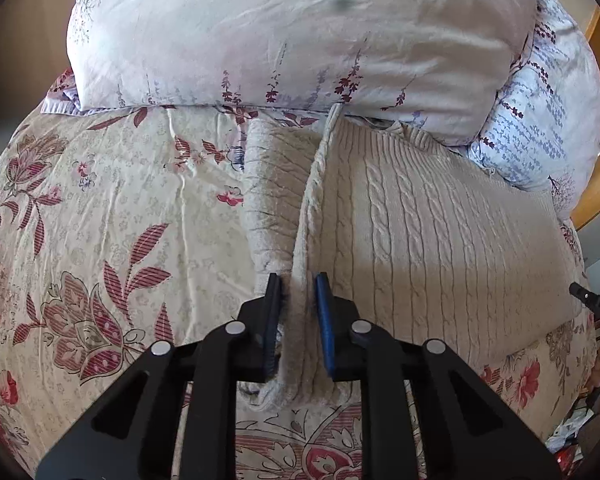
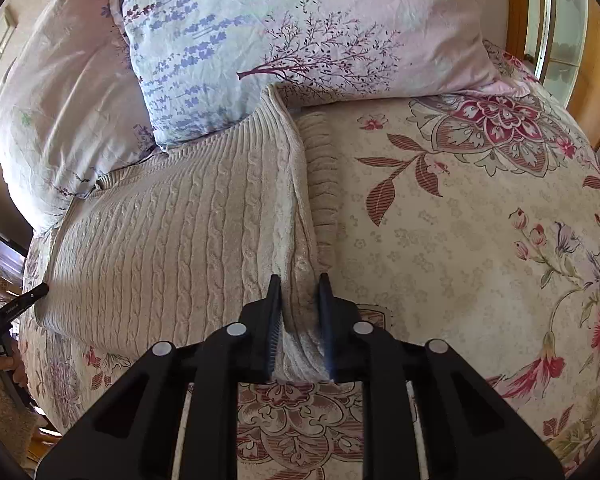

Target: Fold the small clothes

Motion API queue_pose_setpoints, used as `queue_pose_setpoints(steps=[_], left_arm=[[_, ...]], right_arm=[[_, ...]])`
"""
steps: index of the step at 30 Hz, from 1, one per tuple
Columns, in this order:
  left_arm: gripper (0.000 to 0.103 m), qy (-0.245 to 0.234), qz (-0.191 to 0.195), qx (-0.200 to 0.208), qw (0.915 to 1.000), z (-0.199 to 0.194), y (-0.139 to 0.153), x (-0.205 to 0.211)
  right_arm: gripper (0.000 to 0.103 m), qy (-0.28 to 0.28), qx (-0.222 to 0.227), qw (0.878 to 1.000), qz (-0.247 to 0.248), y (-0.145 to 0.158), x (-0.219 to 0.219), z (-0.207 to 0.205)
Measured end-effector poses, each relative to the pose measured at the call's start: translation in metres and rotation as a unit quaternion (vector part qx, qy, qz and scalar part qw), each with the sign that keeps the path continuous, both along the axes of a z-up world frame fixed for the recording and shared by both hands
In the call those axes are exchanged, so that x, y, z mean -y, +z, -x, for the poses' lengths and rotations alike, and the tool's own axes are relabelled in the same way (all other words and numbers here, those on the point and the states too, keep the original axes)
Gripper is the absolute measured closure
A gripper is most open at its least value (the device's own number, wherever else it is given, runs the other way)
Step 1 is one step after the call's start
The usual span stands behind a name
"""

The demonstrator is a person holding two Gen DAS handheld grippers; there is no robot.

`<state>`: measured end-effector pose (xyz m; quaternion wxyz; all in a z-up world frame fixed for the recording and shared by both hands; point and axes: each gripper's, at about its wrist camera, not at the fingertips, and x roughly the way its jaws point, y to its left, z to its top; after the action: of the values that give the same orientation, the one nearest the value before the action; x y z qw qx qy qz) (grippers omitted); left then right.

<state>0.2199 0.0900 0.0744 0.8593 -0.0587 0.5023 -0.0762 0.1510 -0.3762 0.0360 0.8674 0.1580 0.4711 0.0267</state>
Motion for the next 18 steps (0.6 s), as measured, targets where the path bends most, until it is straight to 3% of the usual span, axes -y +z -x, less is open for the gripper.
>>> queue_pose_setpoints(steps=[4, 8, 13, 14, 18], left_arm=[[0.088, -0.010, -0.018, 0.012, 0.9997, 0.0061, 0.0032, 0.0051], [0.081, -0.013, -0.019, 0.016, 0.9996, 0.0062, 0.0059, 0.0035], [0.084, -0.025, -0.035, 0.010, 0.9990, 0.0041, 0.0031, 0.0090], [0.095, -0.024, -0.035, 0.008, 0.9991, 0.0031, 0.0027, 0.0093], [0.096, -0.015, -0.009, 0.011, 0.9998, 0.0056, 0.0077, 0.0036]], right_arm=[[0.089, -0.003, 0.008, 1.000, 0.000, 0.0052, 0.0017, 0.0046], [0.089, -0.004, 0.005, 1.000, -0.001, 0.0046, 0.0006, 0.0037], [0.074, -0.013, -0.014, 1.000, -0.007, -0.0015, 0.0004, -0.0031], [0.075, -0.012, -0.014, 1.000, -0.004, -0.0022, -0.0012, -0.0038], [0.088, 0.001, -0.001, 1.000, 0.007, -0.0001, -0.0064, -0.0022]])
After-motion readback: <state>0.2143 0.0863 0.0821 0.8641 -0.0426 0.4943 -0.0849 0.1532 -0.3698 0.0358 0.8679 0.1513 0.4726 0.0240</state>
